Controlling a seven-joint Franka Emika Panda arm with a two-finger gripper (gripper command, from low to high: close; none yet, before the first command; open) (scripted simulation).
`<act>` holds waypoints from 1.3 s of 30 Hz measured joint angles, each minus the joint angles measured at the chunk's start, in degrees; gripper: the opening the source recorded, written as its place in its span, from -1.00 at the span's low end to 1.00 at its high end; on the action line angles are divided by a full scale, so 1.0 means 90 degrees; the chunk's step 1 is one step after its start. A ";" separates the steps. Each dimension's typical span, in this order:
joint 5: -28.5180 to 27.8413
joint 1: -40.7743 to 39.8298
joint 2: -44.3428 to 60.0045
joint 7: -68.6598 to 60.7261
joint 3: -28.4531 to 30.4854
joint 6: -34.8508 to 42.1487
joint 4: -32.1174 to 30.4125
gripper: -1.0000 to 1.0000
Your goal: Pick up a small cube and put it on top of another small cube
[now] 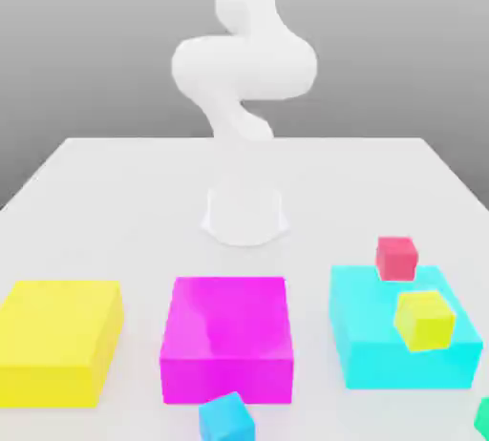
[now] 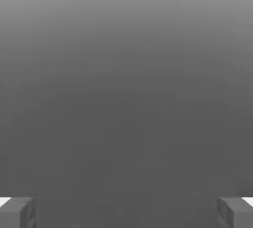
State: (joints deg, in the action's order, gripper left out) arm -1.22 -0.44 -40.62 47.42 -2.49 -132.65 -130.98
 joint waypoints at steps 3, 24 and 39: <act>-0.0191 -0.0050 0.0722 0.0236 -0.0349 -0.0123 0.0111 0.00; -0.1832 0.0624 0.5558 0.2079 -0.1797 -0.0933 0.0856 0.00; -0.2283 0.1646 0.8523 0.2752 -0.1661 -0.2103 0.1391 -1.00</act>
State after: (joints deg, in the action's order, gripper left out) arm -21.77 14.38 36.08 72.20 -17.44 -151.58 -118.45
